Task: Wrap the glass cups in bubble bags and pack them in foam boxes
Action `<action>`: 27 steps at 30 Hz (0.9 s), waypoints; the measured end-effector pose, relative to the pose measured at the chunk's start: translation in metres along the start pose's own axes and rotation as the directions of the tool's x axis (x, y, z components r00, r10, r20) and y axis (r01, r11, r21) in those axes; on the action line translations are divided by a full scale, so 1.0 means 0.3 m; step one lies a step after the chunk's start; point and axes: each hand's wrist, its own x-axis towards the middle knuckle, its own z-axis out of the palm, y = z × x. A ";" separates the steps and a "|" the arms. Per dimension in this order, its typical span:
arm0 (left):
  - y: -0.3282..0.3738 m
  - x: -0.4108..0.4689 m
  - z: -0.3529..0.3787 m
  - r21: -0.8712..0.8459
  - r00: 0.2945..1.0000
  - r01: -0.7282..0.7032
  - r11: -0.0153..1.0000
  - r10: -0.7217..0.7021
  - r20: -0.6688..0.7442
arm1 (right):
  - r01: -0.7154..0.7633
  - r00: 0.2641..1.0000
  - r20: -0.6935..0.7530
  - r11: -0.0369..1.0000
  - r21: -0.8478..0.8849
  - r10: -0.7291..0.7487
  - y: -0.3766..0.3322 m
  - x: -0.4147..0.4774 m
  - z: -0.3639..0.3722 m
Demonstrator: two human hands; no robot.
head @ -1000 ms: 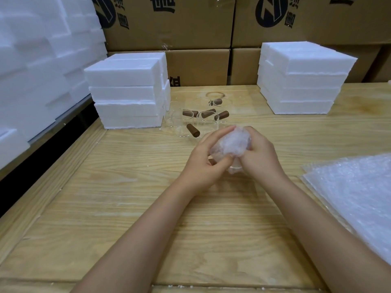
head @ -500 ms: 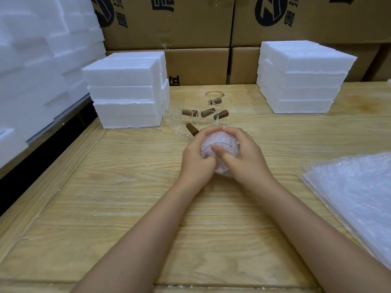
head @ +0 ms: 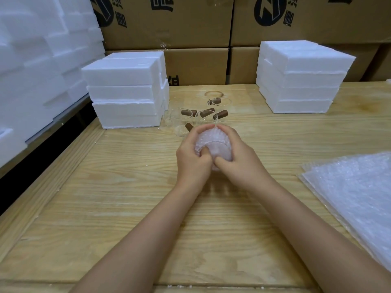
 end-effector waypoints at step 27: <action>-0.017 0.045 -0.063 0.080 0.924 0.242 0.967 -0.255 0.286 | -0.093 0.973 -0.074 0.658 0.747 0.221 0.061 0.023 -0.090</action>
